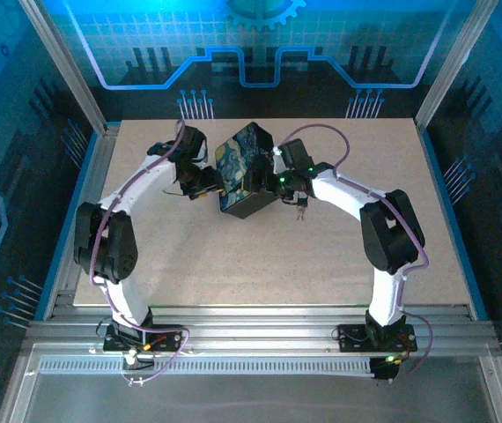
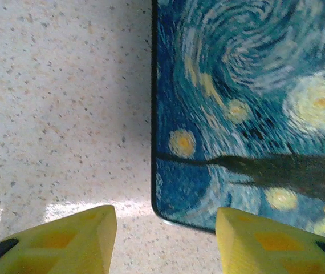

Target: Unlock the padlock with the key

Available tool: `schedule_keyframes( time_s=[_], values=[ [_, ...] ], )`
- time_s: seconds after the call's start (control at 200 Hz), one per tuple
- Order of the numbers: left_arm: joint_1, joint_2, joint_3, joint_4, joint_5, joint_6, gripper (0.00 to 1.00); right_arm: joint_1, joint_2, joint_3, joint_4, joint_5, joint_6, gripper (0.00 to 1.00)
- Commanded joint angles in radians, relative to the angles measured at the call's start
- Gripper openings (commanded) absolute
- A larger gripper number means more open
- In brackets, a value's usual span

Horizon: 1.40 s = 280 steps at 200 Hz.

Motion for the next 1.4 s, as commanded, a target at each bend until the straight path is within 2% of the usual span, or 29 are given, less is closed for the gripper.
schedule_keyframes(
  time_s=[0.0, 0.285, 0.645, 0.845, 1.076, 1.261, 1.396],
  values=[
    [-0.003, 0.039, 0.007, 0.075, -0.083, -0.044, 0.5, 0.004, 0.037, -0.073, -0.029, -0.067, -0.002, 1.0],
    [-0.009, 0.119, -0.003, 0.228, -0.032, -0.097, 0.51, -0.02, 0.028, -0.085, -0.011, -0.136, 0.017, 1.0],
    [-0.017, 0.175, -0.125, 0.26, -0.092, -0.072, 0.5, -0.106, -0.018, -0.115, -0.029, -0.137, -0.034, 1.0],
    [-0.017, 0.202, -0.139, 0.269, -0.082, -0.071, 0.5, -0.165, -0.06, -0.143, 0.035, -0.189, 0.005, 1.0],
    [-0.017, 0.231, -0.138, 0.283, -0.053, -0.081, 0.5, -0.208, -0.074, -0.13, -0.009, -0.165, -0.042, 1.0],
    [-0.015, 0.171, -0.149, 0.288, -0.051, -0.102, 0.5, -0.214, -0.03, -0.164, 0.089, -0.257, -0.003, 1.0],
    [-0.009, 0.09, -0.138, 0.256, -0.095, -0.097, 0.5, -0.193, -0.018, -0.158, 0.061, -0.216, -0.029, 1.0]
  ],
)
